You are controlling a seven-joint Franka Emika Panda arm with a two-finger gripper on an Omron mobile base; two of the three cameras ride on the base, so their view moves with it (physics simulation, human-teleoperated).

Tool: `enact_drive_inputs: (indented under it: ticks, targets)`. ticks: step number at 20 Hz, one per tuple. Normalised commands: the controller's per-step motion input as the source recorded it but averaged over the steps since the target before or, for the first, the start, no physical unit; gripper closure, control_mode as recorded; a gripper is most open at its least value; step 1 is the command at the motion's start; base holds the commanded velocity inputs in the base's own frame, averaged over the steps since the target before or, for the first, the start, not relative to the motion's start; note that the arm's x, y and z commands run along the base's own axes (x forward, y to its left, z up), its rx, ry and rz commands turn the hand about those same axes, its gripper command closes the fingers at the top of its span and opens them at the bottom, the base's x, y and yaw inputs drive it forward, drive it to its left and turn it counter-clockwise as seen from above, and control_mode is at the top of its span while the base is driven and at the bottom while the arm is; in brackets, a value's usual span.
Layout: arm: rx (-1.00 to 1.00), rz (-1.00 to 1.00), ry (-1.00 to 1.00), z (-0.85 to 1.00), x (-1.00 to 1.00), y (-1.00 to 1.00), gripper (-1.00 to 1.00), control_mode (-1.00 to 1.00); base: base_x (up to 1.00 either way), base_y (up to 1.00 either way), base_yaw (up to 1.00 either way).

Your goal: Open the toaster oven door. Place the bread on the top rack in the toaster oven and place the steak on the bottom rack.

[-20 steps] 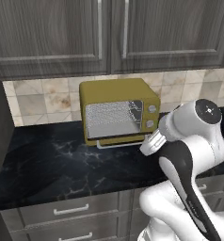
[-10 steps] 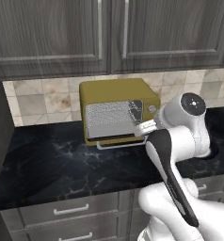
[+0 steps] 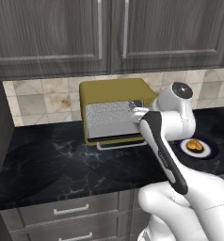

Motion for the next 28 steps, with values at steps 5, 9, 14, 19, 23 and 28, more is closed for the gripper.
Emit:
enact_drive_inputs:
  ticks: [5, 9, 14, 19, 23, 28]
  targets:
    - [0.12, -0.17, 0.10, -0.43, 0.58, 0.00, 1.00, -1.00, 0.00, 0.00, 0.00]
    - [0.05, -0.12, 0.01, -0.38, 0.54, 0.00, 1.00, -1.00, 0.00, 0.00, 0.00]
    - [0.02, -0.04, 0.00, -0.50, 0.24, 0.00, 1.00, -1.00, 0.00, 0.00, 0.00]
    - [0.03, 0.00, -0.01, -0.42, 0.18, 0.00, 1.00, -1.00, 0.00, 0.00, 0.00]
    - [0.00, 0.00, -0.05, -0.35, 0.30, 0.16, 1.00, -1.00, 0.00, 0.00, 0.00]
    - [0.00, 0.00, 0.00, -0.26, 0.44, 0.27, 1.00, -1.00, 0.00, 0.00, 0.00]
